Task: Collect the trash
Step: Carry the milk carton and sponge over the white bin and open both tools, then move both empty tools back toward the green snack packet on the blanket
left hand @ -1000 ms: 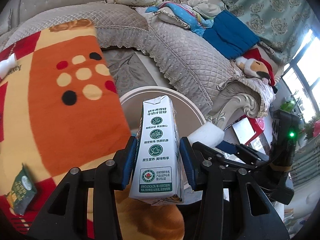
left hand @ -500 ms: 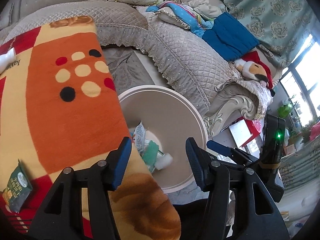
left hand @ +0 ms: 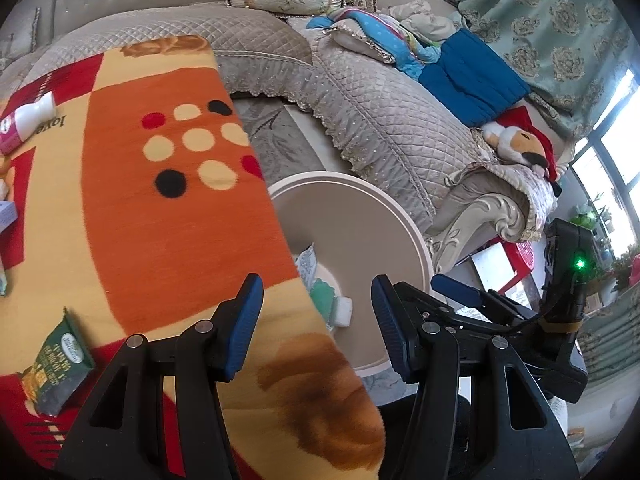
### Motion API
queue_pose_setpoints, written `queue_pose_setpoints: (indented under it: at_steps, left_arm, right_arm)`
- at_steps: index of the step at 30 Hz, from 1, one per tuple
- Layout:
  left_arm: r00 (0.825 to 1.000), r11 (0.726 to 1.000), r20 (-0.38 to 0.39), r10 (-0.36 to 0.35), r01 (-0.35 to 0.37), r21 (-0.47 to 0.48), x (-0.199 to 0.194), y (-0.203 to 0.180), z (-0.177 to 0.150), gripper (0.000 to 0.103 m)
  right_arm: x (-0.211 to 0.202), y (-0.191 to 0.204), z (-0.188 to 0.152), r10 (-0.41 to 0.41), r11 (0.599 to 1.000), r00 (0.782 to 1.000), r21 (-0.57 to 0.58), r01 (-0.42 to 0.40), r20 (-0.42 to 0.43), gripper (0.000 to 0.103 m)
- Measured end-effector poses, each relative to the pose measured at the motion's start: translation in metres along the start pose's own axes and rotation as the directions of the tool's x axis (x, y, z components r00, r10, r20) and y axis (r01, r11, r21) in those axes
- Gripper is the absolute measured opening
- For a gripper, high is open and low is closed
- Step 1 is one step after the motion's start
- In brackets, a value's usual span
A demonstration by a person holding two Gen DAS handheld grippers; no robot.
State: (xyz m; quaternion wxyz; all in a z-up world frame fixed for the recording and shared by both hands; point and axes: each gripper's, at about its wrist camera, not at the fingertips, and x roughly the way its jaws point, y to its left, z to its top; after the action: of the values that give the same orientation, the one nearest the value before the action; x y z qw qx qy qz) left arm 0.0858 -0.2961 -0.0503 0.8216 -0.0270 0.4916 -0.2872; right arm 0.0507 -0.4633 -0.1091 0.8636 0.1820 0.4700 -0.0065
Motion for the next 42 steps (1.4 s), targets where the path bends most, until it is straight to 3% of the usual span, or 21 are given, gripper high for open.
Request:
queue_pose_setpoints:
  at_steps: [15, 24, 33, 42]
  left_arm:
    - [0.998, 0.997, 0.043, 0.043, -0.040, -0.066, -0.033, 0.042, -0.011, 0.055]
    - [0.993, 0.986, 0.056, 0.106, -0.097, -0.135, -0.067, 0.093, -0.025, 0.055]
    - [0.978, 0.961, 0.076, 0.196, -0.176, -0.215, -0.106, 0.154, -0.041, 0.060]
    - [0.966, 0.933, 0.088, 0.244, -0.209, -0.292, -0.135, 0.206, -0.056, 0.060]
  right_arm:
    - [-0.004, 0.047, 0.003, 0.027, 0.997, 1.000, -0.069, -0.026, 0.009, 0.071]
    - [0.005, 0.095, 0.002, 0.076, 0.988, 0.997, -0.135, -0.077, -0.014, 0.071]
    - [0.016, 0.148, -0.003, 0.123, 0.968, 0.991, -0.213, -0.130, -0.046, 0.071]
    - [0.028, 0.192, -0.009, 0.140, 0.948, 0.987, -0.278, -0.157, -0.082, 0.071]
